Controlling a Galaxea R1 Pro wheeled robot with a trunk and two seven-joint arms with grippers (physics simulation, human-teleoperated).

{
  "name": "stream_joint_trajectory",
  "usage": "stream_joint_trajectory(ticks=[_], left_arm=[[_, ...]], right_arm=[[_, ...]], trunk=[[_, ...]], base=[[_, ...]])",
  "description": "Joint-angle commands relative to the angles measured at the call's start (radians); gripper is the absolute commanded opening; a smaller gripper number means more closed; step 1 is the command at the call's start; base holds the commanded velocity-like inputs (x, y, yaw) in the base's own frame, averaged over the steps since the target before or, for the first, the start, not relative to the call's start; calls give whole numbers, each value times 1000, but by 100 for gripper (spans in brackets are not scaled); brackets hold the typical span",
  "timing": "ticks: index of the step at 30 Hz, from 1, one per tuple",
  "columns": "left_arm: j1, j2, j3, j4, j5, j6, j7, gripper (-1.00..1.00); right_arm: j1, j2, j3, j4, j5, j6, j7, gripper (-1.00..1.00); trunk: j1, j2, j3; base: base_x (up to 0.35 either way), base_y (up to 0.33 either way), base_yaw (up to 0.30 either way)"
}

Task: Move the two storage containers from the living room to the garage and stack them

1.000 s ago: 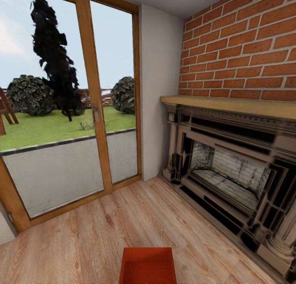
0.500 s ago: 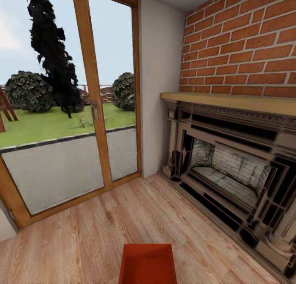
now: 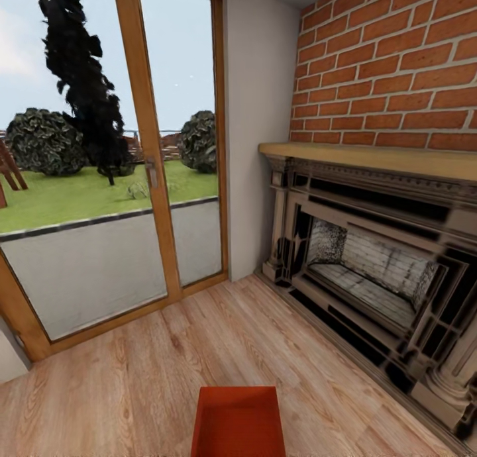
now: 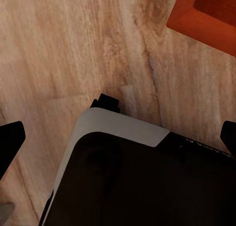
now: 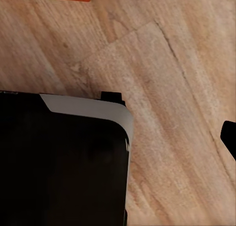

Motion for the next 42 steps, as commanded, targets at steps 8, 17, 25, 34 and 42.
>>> stream_joint_trajectory(ticks=[8, 17, 25, 34, 42], left_arm=[[0, 0, -9, -1, 8, 0, 3, 100], [0, 0, -9, 0, 8, 0, 3, 100], [0, 0, -9, -1, 8, 0, 3, 100], [0, 0, -9, -1, 8, 0, 3, 100], [0, 0, -9, -1, 8, 0, 3, 100]], right_arm=[[-1, 1, 9, 3, -10, -5, 0, 100], [-1, 1, 10, 3, -9, -5, 1, 100], [-1, 0, 11, 3, -7, -5, 3, 100], [-1, 1, 10, 3, -6, -3, 4, 100], [-1, -3, 11, 3, -9, -7, 3, 100]], trunk=[[0, -1, -14], [0, -1, -29], [0, -1, -42], [0, -1, -56], [0, -1, -69]], base=[[0, 0, 0], [0, 0, 0], [0, 0, 0], [0, 0, 0], [0, 0, 0]])
